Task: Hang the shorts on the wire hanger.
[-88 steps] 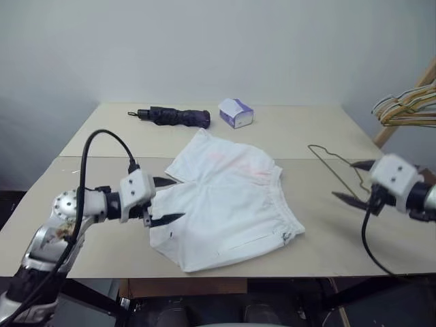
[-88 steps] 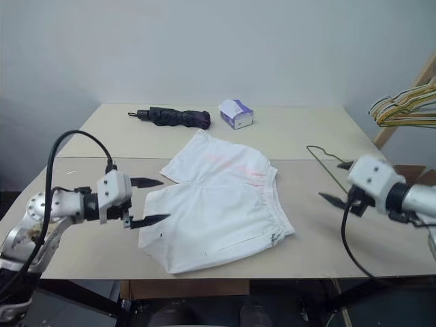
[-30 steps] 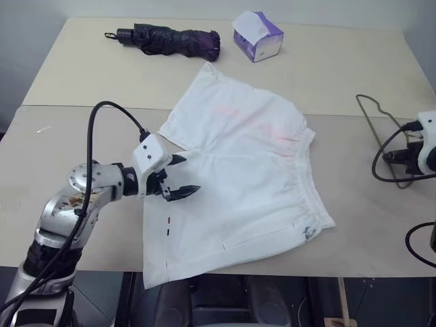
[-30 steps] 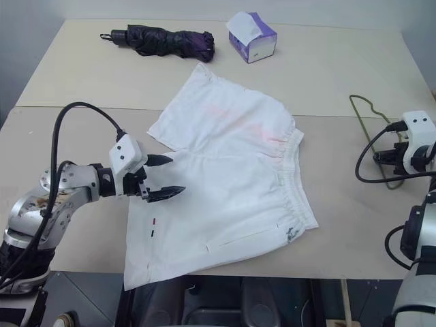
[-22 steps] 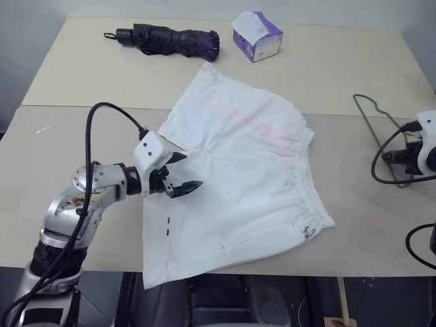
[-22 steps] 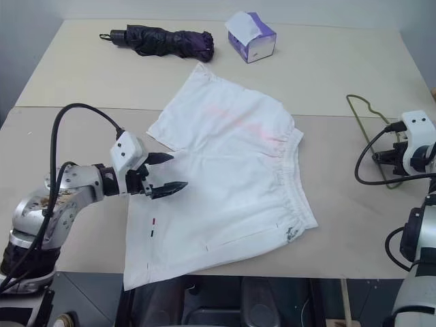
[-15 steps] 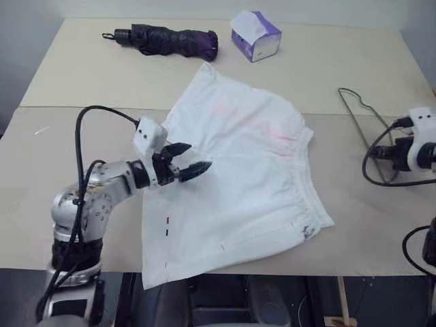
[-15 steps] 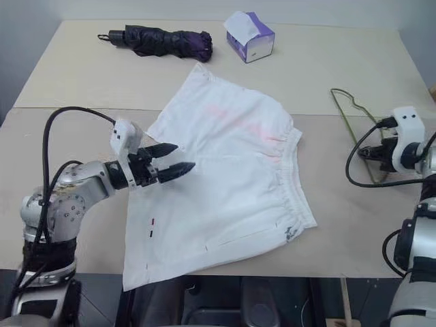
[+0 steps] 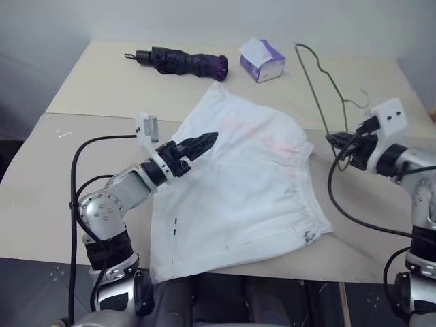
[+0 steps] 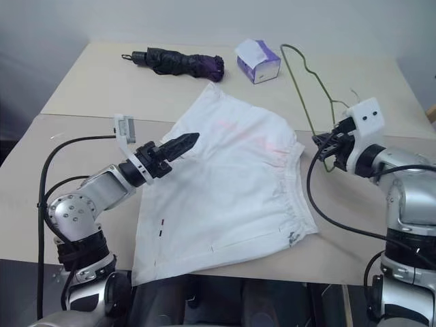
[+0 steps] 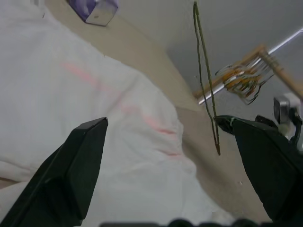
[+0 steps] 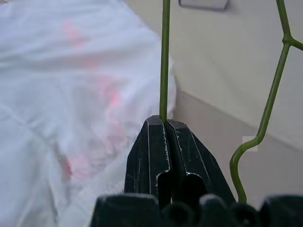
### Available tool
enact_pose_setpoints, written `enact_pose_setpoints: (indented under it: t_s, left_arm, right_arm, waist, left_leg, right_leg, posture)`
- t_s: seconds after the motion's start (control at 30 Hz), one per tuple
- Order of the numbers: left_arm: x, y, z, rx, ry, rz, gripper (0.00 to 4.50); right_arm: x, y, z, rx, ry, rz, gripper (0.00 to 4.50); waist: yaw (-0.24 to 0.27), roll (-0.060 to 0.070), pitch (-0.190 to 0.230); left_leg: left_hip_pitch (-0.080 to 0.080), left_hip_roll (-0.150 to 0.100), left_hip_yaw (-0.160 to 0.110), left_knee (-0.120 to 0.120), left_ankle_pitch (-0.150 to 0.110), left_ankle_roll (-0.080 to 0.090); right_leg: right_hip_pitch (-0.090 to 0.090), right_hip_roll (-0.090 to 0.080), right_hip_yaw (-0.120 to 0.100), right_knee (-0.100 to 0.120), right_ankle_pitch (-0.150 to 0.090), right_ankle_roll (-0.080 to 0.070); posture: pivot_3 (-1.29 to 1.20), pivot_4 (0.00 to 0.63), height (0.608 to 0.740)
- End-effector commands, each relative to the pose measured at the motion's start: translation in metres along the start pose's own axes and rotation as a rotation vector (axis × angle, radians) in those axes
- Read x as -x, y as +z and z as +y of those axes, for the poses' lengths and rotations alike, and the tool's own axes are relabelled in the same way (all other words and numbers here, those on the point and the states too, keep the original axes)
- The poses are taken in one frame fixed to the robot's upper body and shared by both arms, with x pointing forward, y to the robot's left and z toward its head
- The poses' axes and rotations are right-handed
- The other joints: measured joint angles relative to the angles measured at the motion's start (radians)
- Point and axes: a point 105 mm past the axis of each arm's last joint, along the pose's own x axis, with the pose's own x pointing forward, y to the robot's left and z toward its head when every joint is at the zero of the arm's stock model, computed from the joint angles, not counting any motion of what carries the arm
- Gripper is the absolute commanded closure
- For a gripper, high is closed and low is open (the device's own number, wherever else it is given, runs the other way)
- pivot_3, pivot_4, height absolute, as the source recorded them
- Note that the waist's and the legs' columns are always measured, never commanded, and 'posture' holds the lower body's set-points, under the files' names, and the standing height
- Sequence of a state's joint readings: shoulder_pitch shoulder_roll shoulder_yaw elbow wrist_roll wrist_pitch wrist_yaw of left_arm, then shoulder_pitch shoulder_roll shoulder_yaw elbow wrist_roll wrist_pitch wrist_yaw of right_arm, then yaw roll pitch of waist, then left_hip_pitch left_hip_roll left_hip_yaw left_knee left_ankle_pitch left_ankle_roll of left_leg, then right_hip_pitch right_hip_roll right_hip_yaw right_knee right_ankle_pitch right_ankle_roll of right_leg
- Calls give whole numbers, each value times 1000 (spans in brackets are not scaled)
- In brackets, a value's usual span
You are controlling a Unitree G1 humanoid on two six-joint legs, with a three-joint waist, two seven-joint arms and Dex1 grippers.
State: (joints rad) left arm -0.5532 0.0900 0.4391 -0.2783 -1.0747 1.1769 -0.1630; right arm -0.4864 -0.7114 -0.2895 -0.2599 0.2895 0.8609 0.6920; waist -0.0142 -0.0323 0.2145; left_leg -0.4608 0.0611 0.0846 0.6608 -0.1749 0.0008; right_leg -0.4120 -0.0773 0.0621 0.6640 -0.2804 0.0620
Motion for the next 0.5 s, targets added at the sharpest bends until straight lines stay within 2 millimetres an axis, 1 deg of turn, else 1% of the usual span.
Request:
enact_pose_setpoints:
  t_s: [0.03,0.1,0.13,0.17,0.23,0.37,0.5]
  left_arm:
    - [-7,-8,-20,24,-83,17,0]
    - [-12,-14,-27,78,-117,13,0]
    - [-14,-14,-30,111,-132,3,0]
    - [-17,-13,-35,142,-159,-13,0]
    - [-21,-11,-42,177,-190,-33,0]
    - [-26,-1,-47,233,-219,-79,0]
    - [-31,1,-48,229,-217,-77,0]
  right_arm:
    - [3,29,28,100,20,-139,4456]
    - [1,36,54,131,55,-208,4456]
    - [2,38,63,156,66,-237,4456]
    - [2,37,76,159,82,-256,4456]
    - [3,34,92,195,107,-278,4456]
    - [6,27,112,220,128,-297,4456]
    - [7,25,124,230,149,-318,4456]
  waist:
    - [-5,-4,-11]
    - [-9,-5,-24]
    - [-11,-6,-30]
    - [-12,-6,-34]
    - [-15,-6,-41]
    - [-23,-6,-48]
    - [-30,-5,-56]
  left_leg:
    - [1,0,0,0,-1,2]
    - [1,1,-1,0,0,2]
    - [2,1,-1,0,0,2]
    - [2,1,-1,0,0,3]
    - [3,1,-1,0,0,3]
    - [4,0,-2,0,0,4]
    - [5,0,-2,0,0,4]
  right_leg:
    - [0,0,0,0,1,-1]
    - [0,1,0,0,2,-1]
    - [1,1,0,1,2,-2]
    - [2,2,0,0,2,-2]
    - [3,2,0,0,2,-2]
    - [5,2,0,0,2,-2]
    - [5,2,-1,0,2,-2]
  posture:
    - [-67,110,740]
    - [-78,108,740]
    - [-82,107,740]
    - [-85,106,740]
    - [-89,105,740]
    - [-98,104,740]
    - [-108,96,740]
